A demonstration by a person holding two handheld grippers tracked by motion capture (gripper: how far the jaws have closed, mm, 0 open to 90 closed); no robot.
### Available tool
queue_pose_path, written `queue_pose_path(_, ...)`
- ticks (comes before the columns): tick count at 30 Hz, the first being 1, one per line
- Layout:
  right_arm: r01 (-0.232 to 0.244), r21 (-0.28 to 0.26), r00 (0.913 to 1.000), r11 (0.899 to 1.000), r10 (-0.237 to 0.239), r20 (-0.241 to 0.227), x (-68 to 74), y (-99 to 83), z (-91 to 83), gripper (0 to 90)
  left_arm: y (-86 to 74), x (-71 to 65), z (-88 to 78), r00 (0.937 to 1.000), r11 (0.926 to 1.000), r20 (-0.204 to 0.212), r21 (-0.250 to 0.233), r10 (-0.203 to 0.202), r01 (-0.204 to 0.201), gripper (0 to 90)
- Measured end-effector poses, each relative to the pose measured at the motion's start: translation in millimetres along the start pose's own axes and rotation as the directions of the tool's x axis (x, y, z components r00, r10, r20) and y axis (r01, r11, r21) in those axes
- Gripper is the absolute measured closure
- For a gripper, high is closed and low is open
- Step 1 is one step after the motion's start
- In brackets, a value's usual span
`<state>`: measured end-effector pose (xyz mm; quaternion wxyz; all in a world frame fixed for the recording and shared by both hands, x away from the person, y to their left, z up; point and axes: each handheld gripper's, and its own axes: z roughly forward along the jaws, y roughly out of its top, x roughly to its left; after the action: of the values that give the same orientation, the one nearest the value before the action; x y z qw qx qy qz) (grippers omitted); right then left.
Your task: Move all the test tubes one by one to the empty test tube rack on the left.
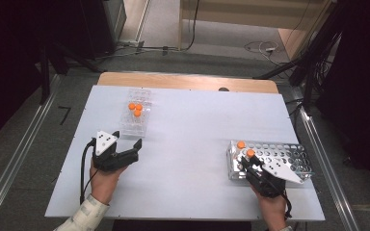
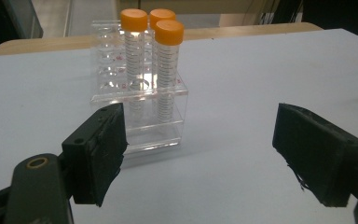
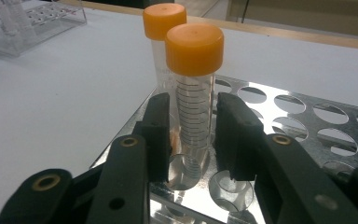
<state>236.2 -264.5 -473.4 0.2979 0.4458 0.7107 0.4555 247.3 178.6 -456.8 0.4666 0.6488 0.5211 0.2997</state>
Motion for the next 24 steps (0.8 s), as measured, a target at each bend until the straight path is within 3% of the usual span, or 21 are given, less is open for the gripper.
queue_pose_path(3, -0.002, -0.004, 1.0, 1.0, 0.002, 0.008, -0.7, -0.7, -0.3, 71.1, -0.5, -1.5, 0.0, 1.0, 1.0, 0.005, 0.001, 0.005, -0.005, 17.8)
queue_pose_path(10, 0.002, -0.021, 0.9999, 1.0, -0.002, 0.014, -1.4, 2.0, -3.1, 71.6, -0.7, -4.2, 0.0, 0.9998, 0.9999, 0.018, 0.003, 0.011, -0.011, 17.8)
queue_pose_path(14, -0.01, -0.06, 0.9999, 0.998, 0.01, 0.009, -2.4, 12.5, -9.9, 71.8, -1.7, -5.3, 1.8, 0.9994, 0.9995, 0.029, 0.024, 0.021, -0.022, 17.7)
queue_pose_path(24, -0.038, -0.169, 0.9992, 0.985, 0.036, -0.015, -5.4, 34.4, -35.6, 72.1, -0.9, -9.1, 1.1, 0.9985, 0.9996, 0.049, 0.018, 0.023, -0.023, 15.7)
